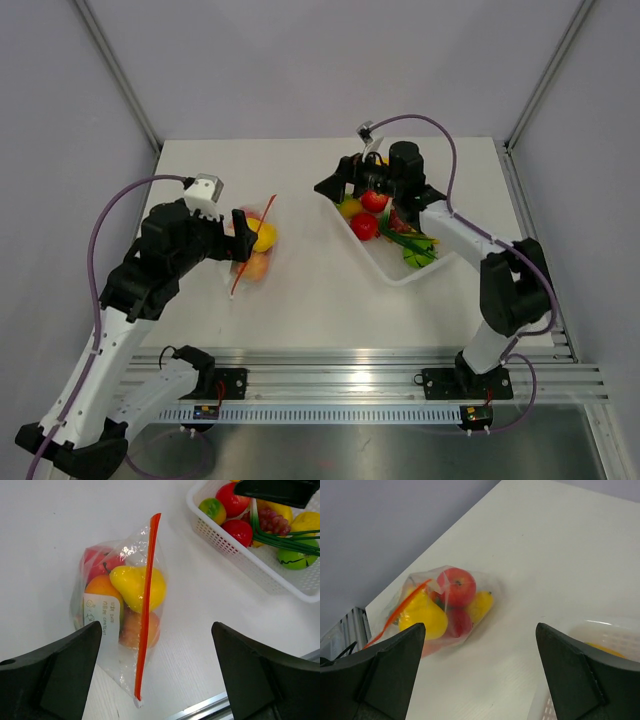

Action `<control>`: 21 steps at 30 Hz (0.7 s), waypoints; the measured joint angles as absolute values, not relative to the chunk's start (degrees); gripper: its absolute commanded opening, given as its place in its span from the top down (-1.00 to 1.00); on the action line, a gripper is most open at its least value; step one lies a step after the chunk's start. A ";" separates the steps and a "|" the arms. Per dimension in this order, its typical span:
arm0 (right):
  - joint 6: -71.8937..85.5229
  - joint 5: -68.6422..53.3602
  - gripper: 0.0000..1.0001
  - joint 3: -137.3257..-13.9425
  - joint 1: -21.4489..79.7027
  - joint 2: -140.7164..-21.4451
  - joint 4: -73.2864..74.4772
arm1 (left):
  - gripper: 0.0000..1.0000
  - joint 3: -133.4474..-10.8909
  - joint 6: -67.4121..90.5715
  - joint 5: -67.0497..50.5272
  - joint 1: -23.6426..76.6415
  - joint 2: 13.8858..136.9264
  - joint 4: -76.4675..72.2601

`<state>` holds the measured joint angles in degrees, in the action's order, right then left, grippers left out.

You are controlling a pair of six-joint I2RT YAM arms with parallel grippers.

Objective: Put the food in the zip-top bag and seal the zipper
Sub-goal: Place the zipper food storage bag at the center of the board, then reset both arms

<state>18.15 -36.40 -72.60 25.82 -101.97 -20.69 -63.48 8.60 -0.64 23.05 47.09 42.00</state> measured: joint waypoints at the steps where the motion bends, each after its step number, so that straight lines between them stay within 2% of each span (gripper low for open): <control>1: 16.58 -34.24 -0.99 -72.25 25.82 -98.74 -17.52 | -0.91 -63.64 9.37 -0.91 23.05 46.65 42.33; 9: 13.28 -7.40 -0.99 -74.46 25.82 -74.59 9.50 | -0.95 -68.12 14.44 -3.62 23.05 47.68 44.49; 15: 17.10 13.69 -0.99 -72.47 25.82 -68.12 29.93 | -0.96 -68.07 16.69 -5.54 23.05 47.46 44.51; 21: 21.10 24.73 -0.99 -65.21 25.78 -62.50 41.93 | -0.97 -66.87 17.45 -6.04 23.05 46.63 44.58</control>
<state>21.10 24.73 -65.21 25.78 -62.50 41.93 -66.87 17.45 -6.04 23.05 46.63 44.58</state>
